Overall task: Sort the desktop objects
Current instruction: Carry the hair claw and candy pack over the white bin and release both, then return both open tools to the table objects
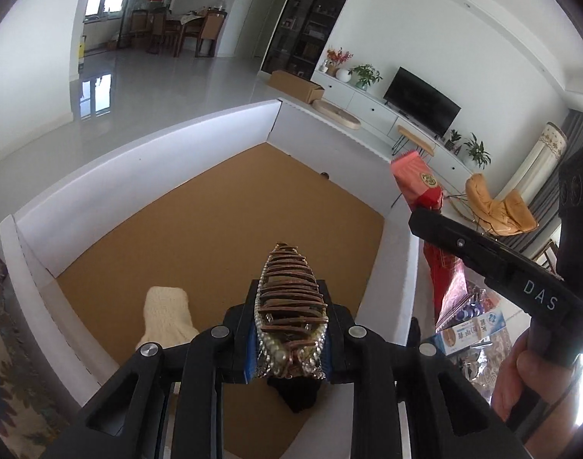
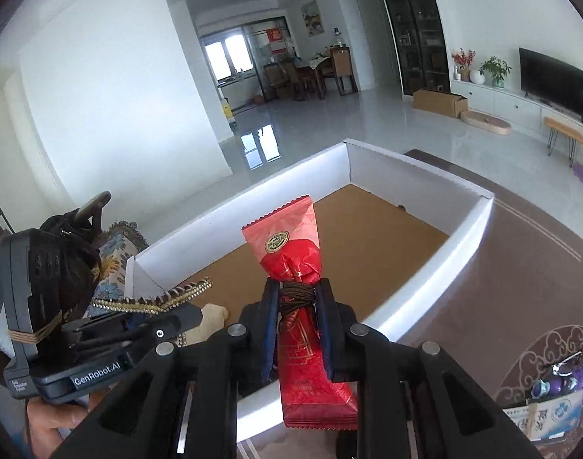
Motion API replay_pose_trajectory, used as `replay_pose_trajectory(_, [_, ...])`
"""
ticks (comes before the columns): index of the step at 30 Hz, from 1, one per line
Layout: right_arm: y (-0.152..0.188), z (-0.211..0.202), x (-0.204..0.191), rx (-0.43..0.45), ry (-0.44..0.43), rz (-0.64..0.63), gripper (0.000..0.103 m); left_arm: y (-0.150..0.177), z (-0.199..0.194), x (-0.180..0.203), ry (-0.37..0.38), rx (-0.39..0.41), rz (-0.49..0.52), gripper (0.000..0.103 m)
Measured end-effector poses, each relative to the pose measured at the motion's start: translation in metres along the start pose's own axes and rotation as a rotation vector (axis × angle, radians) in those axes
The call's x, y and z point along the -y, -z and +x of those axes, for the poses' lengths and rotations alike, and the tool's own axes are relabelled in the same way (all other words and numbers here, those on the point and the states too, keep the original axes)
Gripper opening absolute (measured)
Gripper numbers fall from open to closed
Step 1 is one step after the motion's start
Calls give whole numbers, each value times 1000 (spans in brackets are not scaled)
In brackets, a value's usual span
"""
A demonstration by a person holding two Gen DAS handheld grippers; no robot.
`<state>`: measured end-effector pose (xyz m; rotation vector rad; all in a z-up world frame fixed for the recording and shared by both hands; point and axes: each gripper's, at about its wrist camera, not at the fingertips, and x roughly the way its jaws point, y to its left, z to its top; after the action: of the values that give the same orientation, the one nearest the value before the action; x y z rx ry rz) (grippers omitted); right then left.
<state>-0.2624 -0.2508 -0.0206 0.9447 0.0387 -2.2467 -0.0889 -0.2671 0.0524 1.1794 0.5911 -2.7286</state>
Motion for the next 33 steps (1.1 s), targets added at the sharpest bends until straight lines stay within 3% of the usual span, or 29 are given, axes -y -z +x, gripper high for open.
replay_pose_trajectory(5, [1, 69, -15, -116, 10, -26, 23, 11, 40, -16, -95, -139, -11, 34])
replay_pose_trajectory(7, [6, 85, -11, -166, 12, 9, 37, 12, 40, -8, -79, -126, 17, 51])
replay_pose_trajectory(9, [11, 82, -3, -151, 10, 35, 67, 14, 28, -5, -79, -70, 34, 78])
replay_pose_trajectory(10, [13, 77, 1, -129, 17, 40, 70, 15, 23, -3, -87, -38, 40, 80])
replay_pose_trajectory(13, [26, 44, 18, -61, 26, 65, 71, 24, 2, 8, -64, 23, 36, 81])
replay_pose_trajectory(16, [49, -8, 37, 44, 55, 68, 76, 36, -18, 37, 38, 64, 62, 81])
replay_pose_trajectory(19, [85, -62, 57, 110, 113, 67, 87, 59, -35, 83, 147, 86, 144, 82])
replay_pose_trajectory(21, [115, -95, 73, 117, 167, 70, 88, 80, -38, 113, 217, 59, 206, 91])
replay_pose_trajectory(25, [181, -150, 113, 97, 306, 119, 88, 133, -17, 167, 306, -69, 279, 94])
replay_pose_trajectory(28, [231, -177, 147, 15, 398, 196, 88, 173, 4, 202, 270, -169, 333, 94])
replay_pose_trajectory(33, [300, -199, 178, -95, 494, 288, 88, 219, 29, 242, 164, -231, 487, 94])
